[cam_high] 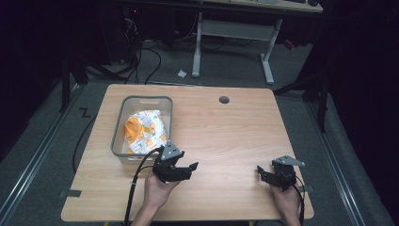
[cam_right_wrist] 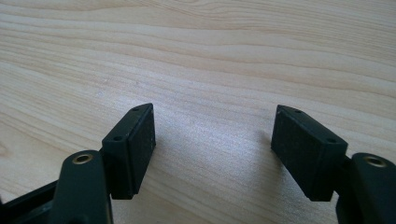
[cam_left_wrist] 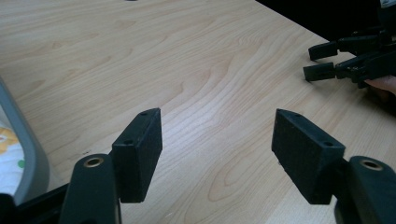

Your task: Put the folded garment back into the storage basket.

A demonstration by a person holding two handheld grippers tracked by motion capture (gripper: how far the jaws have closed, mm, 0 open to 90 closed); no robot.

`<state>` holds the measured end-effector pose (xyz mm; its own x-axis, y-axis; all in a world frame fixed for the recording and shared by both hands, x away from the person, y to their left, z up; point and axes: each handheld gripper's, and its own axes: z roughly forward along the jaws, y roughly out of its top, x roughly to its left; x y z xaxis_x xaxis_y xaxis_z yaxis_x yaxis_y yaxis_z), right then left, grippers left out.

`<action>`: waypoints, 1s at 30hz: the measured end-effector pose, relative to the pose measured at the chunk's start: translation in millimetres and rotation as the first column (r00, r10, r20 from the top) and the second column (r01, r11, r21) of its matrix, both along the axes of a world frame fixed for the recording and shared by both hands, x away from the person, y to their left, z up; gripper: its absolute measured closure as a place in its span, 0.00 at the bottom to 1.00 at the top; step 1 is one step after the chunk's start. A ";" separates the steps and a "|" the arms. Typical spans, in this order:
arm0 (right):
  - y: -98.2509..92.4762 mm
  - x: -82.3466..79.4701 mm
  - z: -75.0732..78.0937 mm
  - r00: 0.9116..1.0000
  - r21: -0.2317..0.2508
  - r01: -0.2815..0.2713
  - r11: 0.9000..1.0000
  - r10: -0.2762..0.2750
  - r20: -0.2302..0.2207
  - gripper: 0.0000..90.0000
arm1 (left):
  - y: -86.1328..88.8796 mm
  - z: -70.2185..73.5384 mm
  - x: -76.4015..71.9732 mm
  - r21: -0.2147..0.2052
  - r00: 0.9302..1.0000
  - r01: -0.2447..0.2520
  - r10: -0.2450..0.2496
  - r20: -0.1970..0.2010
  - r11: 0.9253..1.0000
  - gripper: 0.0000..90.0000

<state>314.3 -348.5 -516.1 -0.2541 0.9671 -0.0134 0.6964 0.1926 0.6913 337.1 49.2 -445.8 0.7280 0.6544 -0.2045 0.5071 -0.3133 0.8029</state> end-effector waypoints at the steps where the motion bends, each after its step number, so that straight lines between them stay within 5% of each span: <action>1: 0.0 0.0 0.0 1.000 0.000 0.000 1.000 0.000 0.000 0.34 | 0.0 -0.6 0.0 0.005 1.000 -0.001 0.001 0.002 1.000 0.38; 30: 0.2 -0.4 0.1 1.000 0.001 0.000 1.000 0.000 -0.001 0.34 | -23.8 -31.3 1.5 0.031 0.998 0.055 -0.053 -0.044 0.998 0.37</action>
